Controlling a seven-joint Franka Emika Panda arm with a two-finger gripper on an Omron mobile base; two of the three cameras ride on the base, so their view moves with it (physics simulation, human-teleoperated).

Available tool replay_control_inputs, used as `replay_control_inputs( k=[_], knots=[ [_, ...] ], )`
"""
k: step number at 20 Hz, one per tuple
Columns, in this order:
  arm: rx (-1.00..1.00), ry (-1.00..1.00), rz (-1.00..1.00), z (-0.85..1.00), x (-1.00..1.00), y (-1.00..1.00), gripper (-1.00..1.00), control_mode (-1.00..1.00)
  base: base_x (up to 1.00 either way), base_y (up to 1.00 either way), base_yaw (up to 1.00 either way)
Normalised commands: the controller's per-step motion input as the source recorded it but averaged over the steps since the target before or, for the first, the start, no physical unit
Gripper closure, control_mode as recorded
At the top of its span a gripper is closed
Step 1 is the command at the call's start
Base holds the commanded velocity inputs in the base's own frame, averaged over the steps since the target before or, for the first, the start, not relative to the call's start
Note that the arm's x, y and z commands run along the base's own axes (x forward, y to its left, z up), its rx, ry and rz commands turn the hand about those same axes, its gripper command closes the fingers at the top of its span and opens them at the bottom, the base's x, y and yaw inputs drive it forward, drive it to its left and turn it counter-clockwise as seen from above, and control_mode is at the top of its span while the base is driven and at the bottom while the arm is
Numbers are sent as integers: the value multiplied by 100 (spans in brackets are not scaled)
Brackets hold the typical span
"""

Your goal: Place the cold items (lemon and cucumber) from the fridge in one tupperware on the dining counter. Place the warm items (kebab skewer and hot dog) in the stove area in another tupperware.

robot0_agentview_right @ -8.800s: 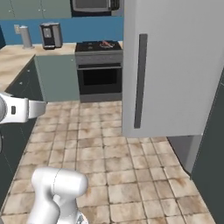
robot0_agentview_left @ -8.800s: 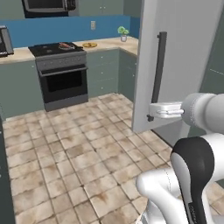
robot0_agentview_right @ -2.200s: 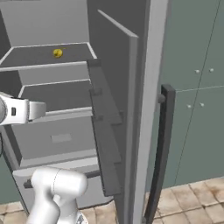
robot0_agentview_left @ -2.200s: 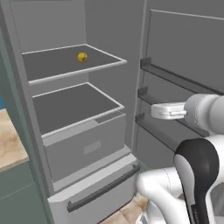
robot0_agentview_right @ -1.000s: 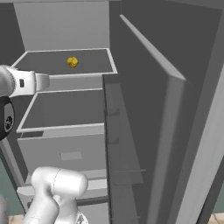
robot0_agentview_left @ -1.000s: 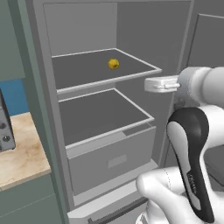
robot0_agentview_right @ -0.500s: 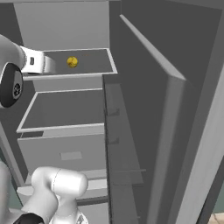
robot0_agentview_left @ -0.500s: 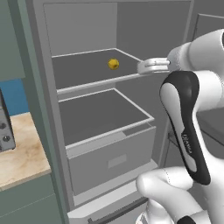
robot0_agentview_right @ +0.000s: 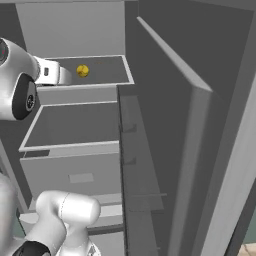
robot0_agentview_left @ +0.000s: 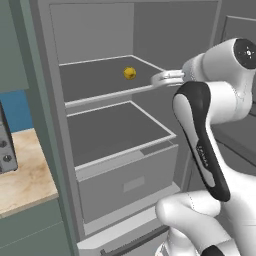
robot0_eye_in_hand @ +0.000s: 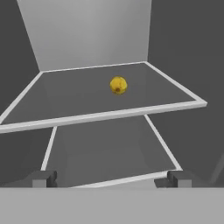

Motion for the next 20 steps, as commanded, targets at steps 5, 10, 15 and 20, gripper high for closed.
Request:
replay_control_inputs(
  k=[5,10,15,20],
  knots=[
    [-3,0,0,-19,51,1,-100,-100,0,0,0],
    [-3,0,-3,-1,52,6,-100,-100,0,0,0],
    [-7,0,-7,-1,43,25,-100,-100,0,0,0],
    [-4,1,-4,-1,33,11,-100,-100,0,0,0]
  ],
)
